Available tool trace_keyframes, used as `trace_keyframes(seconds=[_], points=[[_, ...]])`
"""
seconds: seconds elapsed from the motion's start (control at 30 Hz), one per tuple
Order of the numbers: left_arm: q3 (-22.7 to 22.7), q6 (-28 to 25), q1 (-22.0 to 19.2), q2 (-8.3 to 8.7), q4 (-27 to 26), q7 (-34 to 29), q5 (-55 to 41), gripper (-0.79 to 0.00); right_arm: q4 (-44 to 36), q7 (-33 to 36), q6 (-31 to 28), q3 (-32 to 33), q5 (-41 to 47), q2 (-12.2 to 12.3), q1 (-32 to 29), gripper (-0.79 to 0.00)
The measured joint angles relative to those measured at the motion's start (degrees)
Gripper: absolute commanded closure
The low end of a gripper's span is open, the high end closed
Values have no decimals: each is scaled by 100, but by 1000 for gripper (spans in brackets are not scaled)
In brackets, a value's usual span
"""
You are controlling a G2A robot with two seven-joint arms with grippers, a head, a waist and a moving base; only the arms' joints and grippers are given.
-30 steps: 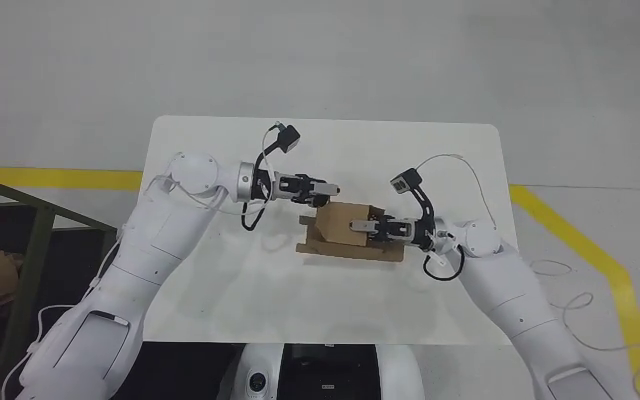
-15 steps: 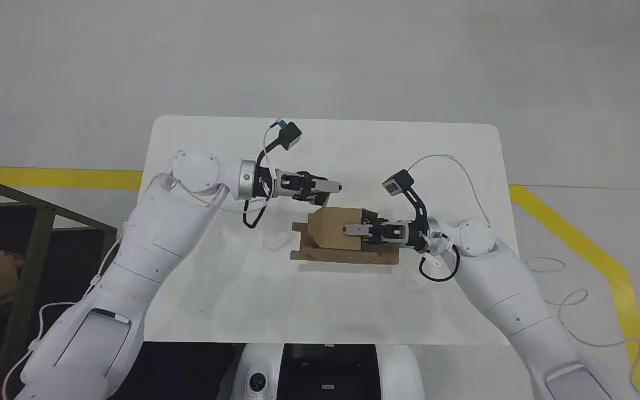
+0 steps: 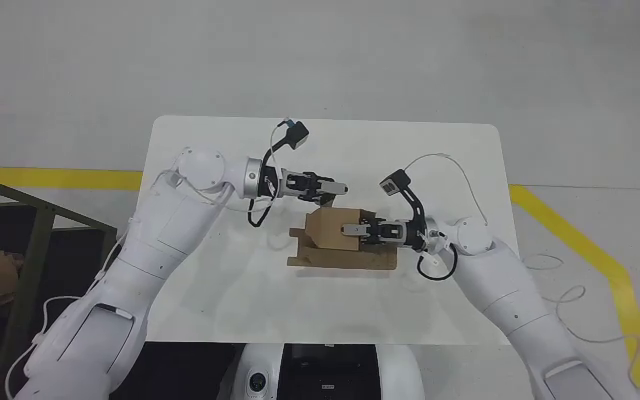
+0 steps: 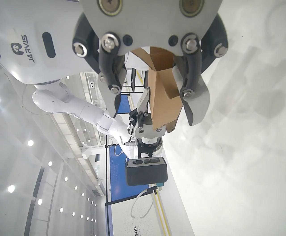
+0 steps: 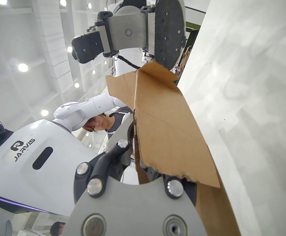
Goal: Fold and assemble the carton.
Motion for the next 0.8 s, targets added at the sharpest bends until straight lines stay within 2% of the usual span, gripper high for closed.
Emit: trace_keyframes(seconds=[0.1, 0.47, 0.53, 0.63, 0.67, 0.73, 0.8], points=[[39, -2, -34, -10, 62, -49, 28, -573, 28, -4, -4, -25, 16, -6, 13, 0], [81, -147, -66, -36, 156, -107, -20, -585, 127, -52, -52, -36, 51, -7, 43, 0], [45, -139, -75, -26, 212, -39, 63, -619, 153, -95, -95, 13, 46, 6, 42, 0], [-44, -71, -54, 6, 206, 178, 319, -628, 201, -167, -167, 112, 24, 35, 21, 0], [-72, -54, -33, 16, 176, 216, 357, -646, 215, -188, -187, 144, 19, 44, 12, 0], [-132, -16, 18, 42, 82, 271, 469, -785, 243, -234, -234, 216, 8, 63, -11, 0], [-195, 13, 82, 66, -23, 330, 533, -785, 266, -266, -265, 273, -18, 77, -29, 0]])
